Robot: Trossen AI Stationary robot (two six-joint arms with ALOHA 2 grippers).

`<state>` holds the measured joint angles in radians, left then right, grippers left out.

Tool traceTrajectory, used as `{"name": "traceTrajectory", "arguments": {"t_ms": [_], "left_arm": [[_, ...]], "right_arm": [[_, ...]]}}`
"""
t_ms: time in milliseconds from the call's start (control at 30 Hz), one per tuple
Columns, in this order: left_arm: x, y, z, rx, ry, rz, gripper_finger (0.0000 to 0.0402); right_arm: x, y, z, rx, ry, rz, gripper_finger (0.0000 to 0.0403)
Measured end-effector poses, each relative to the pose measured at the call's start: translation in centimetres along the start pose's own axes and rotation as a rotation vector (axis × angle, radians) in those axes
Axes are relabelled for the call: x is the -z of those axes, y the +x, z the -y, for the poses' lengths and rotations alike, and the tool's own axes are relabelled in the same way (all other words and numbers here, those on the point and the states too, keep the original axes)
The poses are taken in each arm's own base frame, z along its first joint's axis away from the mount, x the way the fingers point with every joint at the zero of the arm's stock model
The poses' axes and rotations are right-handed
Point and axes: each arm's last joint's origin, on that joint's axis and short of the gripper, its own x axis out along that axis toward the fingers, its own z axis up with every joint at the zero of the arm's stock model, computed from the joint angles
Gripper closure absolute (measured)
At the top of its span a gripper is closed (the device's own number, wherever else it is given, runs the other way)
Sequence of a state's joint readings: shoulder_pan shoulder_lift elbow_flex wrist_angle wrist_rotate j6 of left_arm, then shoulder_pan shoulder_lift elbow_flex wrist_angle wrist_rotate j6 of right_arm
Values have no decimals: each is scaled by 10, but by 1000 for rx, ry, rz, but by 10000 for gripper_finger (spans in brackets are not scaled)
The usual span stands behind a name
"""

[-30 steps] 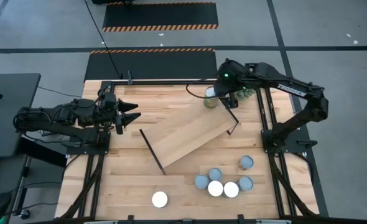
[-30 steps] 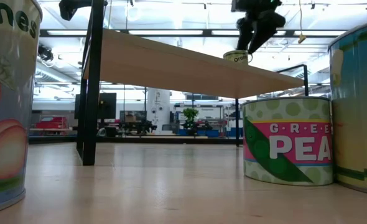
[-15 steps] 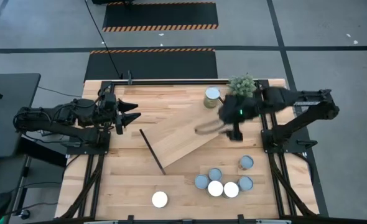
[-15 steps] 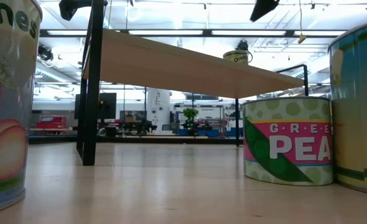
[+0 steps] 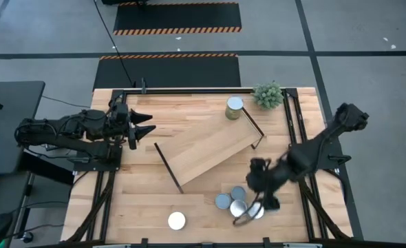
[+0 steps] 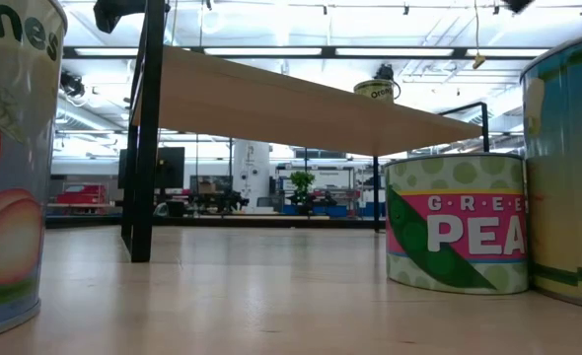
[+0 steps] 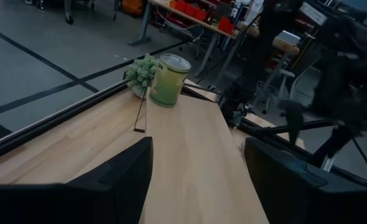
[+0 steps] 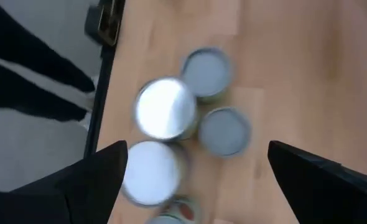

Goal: Pick and place cans onto a shelf
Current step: Put the big canned peas on the shelf

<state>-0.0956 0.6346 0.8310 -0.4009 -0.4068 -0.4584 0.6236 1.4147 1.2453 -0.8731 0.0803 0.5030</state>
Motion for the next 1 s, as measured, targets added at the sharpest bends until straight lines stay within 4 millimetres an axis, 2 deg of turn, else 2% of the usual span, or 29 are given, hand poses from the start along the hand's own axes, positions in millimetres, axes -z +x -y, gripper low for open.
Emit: {"name": "traceTrajectory", "arguments": {"t_ms": [200,467,767,1000], "left_arm": [[2,0,-1,-7,6,-16,143],[2,0,-1,-9,8,-19,143],[3,0,-1,-13,12,-28,143],[4,0,-1,6,16,-47,143]], "right_arm": [[1,41,-37,19,-21,-84,8],[7,69,-51,95,70,-127,4],[20,77,-59,200,34,-131,4],[24,82,-63,136,115,-142,4]]}}
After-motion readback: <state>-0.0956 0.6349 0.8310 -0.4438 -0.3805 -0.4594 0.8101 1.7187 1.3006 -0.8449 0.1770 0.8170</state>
